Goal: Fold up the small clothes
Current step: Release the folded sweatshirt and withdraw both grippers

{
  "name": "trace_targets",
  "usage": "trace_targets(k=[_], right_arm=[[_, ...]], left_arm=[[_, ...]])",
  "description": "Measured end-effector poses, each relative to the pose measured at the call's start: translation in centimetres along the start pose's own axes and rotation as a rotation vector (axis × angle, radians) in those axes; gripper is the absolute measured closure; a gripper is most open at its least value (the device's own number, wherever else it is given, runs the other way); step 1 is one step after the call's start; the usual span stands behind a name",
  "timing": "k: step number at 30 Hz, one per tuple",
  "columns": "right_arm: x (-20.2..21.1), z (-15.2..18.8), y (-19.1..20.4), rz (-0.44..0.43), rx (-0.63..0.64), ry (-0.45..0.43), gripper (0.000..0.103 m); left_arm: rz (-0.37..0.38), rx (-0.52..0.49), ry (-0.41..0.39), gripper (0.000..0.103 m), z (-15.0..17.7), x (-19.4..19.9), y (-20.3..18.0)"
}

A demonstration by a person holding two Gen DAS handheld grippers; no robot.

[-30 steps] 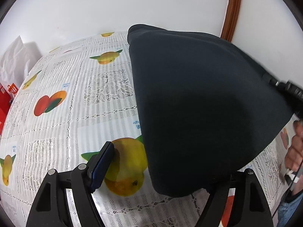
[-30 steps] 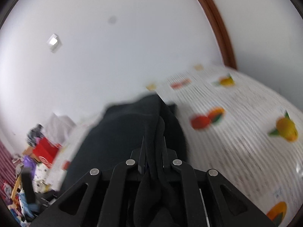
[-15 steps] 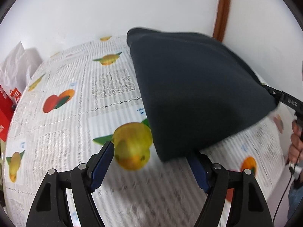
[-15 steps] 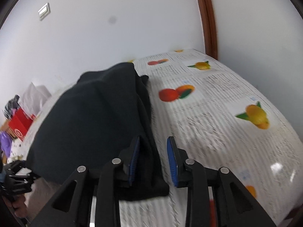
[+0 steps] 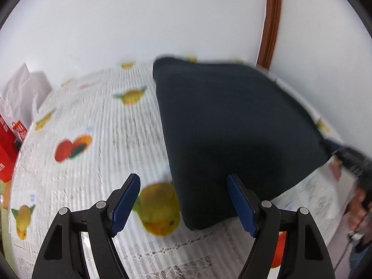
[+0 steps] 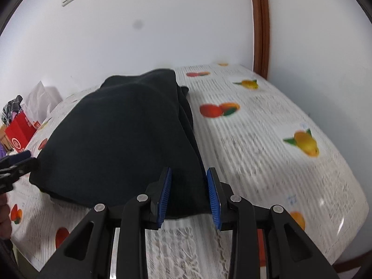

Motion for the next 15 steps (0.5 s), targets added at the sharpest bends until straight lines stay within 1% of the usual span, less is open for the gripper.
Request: trace_targets(k=[3,5,6,7,9,10,11,12,14,15], right_arm=[[1.1,0.2,-0.3,-0.022,0.007,0.011,0.067],[2.1,0.2,-0.3,-0.033,0.024,0.014,0.064],[2.5,0.4,-0.3,-0.041,0.032,0.019,0.06],[2.8,0.8,-0.3,-0.056,0.036,0.03,0.057],[3.0,2.2,-0.3,-0.089,0.051,0.055,0.057],[2.8,3.1,-0.3,-0.092,0.063,0.071,0.057],[2.4,3.6,-0.4,-0.081,0.07,0.08,0.057],[1.9,4.0,-0.4,-0.069,0.076,0.086,0.057],[1.0,4.1,-0.5,-0.067,0.055,0.082,0.057],[0.7,3.8,-0.6,-0.077,0.034,0.067,0.057]], left_arm=[[0.036,0.002,-0.002,0.028,1.2,0.2,-0.2],[0.072,-0.026,-0.006,0.028,2.2,1.4,-0.5],[0.079,-0.044,-0.009,0.028,2.7,1.8,-0.6],[0.073,-0.062,-0.008,0.028,3.2,2.0,-0.7],[0.039,-0.099,-0.004,0.028,3.9,2.1,-0.7],[0.023,-0.112,-0.005,0.03,4.0,2.0,-0.7],[0.015,-0.114,-0.008,0.034,3.9,2.0,-0.8],[0.019,-0.099,-0.012,0.036,3.6,1.7,-0.7],[0.046,-0.05,-0.008,0.044,2.9,1.3,-0.6],[0.076,-0.015,-0.002,0.047,2.5,0.9,-0.7]])
Point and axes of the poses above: each gripper's, at about its wrist camera, not at the fingertips, and x roughly against the way its jaws point, y to its left, z to its underside, the point moved 9 cm from there along -x, roughly the way its jaws point
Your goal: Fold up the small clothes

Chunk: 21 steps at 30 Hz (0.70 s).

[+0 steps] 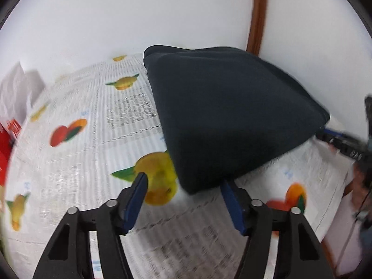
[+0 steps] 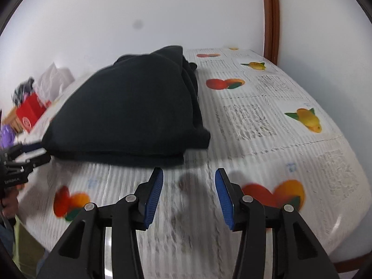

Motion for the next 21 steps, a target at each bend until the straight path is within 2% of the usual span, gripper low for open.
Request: trace_targets(k=[2,3,4,5,6,7,11,17,21], right_arm=[[-0.8,-0.9,-0.3,-0.027,-0.054,-0.027,0.057],[-1.3,-1.2,-0.3,-0.045,-0.079,-0.021,0.062],[-1.9,-1.5,-0.2,-0.073,-0.103,-0.009,0.08],[-2.3,-1.8,0.2,-0.122,-0.116,0.004,0.091],[-2.6,-2.2,0.6,-0.154,-0.124,0.01,0.093],[-2.8,-2.7,0.8,-0.13,-0.117,0.002,0.094],[-3.9,-3.8,2.0,-0.091,-0.067,0.019,0.095],[-5.5,-4.7,5.8,-0.107,-0.014,0.049,0.095],[-5.0,-4.6,7.9,-0.084,0.02,0.058,0.091]], left_arm=[[0.02,0.025,0.012,0.066,-0.3,-0.4,-0.1],[0.024,0.034,0.019,0.07,-0.4,-0.6,-0.1],[0.037,0.041,0.024,0.08,-0.3,-0.7,0.0],[0.033,0.046,0.02,0.084,-0.4,-0.6,0.1],[0.03,0.049,0.011,0.087,-0.3,-0.4,0.3],[0.028,0.046,0.005,0.091,-0.3,-0.2,0.5],[0.003,0.034,-0.015,0.093,0.1,0.7,2.0],[0.0,0.141,-0.008,0.093,0.9,1.7,6.0],[0.017,0.152,-0.007,0.089,2.0,2.8,7.5]])
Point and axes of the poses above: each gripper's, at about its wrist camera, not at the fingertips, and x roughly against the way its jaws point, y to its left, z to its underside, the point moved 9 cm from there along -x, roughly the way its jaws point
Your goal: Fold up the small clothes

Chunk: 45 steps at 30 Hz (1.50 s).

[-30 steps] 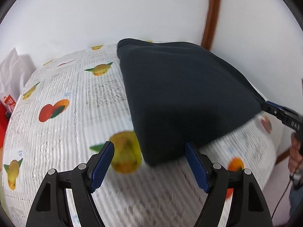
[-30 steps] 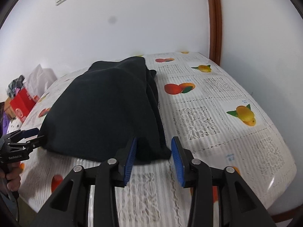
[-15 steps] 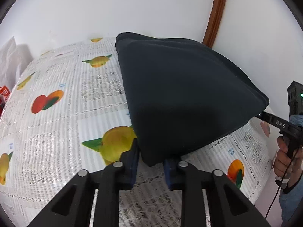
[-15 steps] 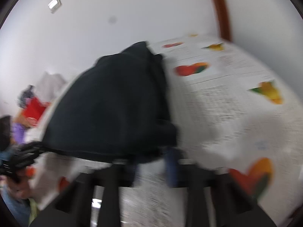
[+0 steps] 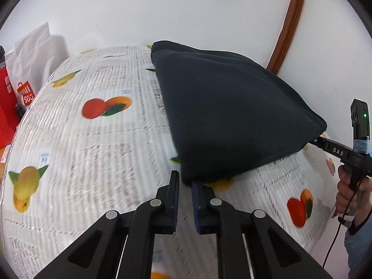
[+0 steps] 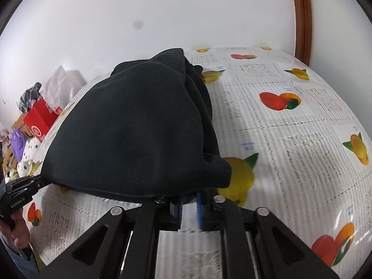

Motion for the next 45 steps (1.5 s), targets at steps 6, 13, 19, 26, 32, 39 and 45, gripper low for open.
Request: trace_targets(k=[6,13,19,26,32,39,45], right_arm=[[3.2,0.7,-1.4,0.04,-0.006,-0.026,0.085],[6.4,-2.4,-3.1,0.052,-0.084,-0.126,0.072],[2.1,-2.9,-1.8,0.162,-0.027,-0.048,0.072],[3.0,-4.5,-1.8,0.158,-0.024,-0.054,0.068],[0.4,-9.5,-1.7,0.095,-0.031,-0.034,0.062],[-5.1,-14.9,0.6,-0.033,-0.018,0.04,0.062],[-9.6,-16.4,2.5,-0.119,0.008,0.097,0.098]], left_arm=[[-0.016,-0.003,-0.055,0.078,0.4,2.1,2.0],[0.029,0.078,-0.107,0.067,-2.3,3.4,2.8],[0.015,0.081,-0.098,0.067,-4.4,2.3,1.9],[0.034,0.064,-0.013,0.063,-4.7,-0.6,0.9],[0.058,0.108,0.024,0.058,-6.6,-1.6,1.4],[0.068,0.071,0.047,0.048,-9.4,-3.6,0.9],[0.043,0.034,0.091,0.045,-9.5,-5.8,0.7]])
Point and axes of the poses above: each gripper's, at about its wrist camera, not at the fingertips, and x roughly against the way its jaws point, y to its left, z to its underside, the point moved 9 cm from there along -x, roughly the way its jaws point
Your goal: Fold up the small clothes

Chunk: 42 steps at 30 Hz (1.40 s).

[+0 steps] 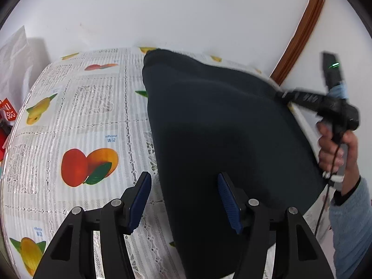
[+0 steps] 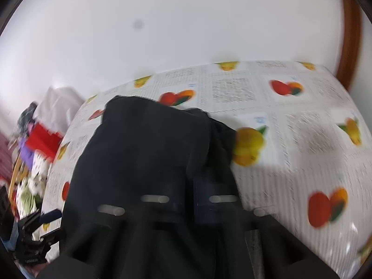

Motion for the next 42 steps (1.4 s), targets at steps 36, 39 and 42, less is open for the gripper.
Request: trace_targets(k=[36,39,42], right_arm=[[4.0,3.4,-3.0,-0.099,-0.103,-0.037,0.063],[2.9,4.0,-2.1,-0.114,-0.062,-0.023,0.1],[4.0,3.3,-3.2,-0.177,-0.099,-0.104,0.1]], left_arm=[[0.01,-0.018,-0.014,0.046,1.5,1.0,-0.5],[0.004,-0.006,-0.007,0.046,1.9,0.9,-0.4],[0.008,0.003,0.0,0.045,2.1,1.1,-0.3]])
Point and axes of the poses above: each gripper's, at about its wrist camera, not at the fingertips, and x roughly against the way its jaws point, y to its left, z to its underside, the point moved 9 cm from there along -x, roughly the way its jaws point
